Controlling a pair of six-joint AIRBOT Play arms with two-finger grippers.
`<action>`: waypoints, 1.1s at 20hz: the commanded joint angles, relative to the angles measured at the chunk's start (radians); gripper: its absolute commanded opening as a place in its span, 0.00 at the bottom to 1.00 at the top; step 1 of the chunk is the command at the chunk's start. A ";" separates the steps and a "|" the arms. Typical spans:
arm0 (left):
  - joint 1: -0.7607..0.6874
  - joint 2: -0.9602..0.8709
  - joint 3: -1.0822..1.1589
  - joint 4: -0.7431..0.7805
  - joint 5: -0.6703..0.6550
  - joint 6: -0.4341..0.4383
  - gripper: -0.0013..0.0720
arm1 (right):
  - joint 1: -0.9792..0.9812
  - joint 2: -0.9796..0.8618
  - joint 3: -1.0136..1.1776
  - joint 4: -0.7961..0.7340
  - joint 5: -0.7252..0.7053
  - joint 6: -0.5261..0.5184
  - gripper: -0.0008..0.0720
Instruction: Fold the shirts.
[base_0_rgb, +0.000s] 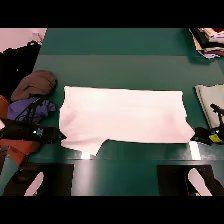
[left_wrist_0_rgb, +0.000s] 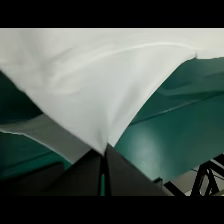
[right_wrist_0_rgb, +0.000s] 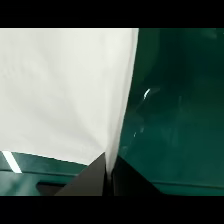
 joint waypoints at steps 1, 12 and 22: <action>0.000 0.043 0.040 -0.027 -0.031 -0.031 0.05 | 0.002 0.119 0.002 -0.008 0.079 0.052 0.03; 0.000 -0.492 0.283 0.000 0.508 0.069 0.05 | 0.209 -0.350 0.448 0.068 -0.113 0.114 0.03; 0.000 -0.687 0.463 -0.003 0.652 0.075 0.77 | 0.175 -0.771 0.779 0.301 -0.081 0.064 0.68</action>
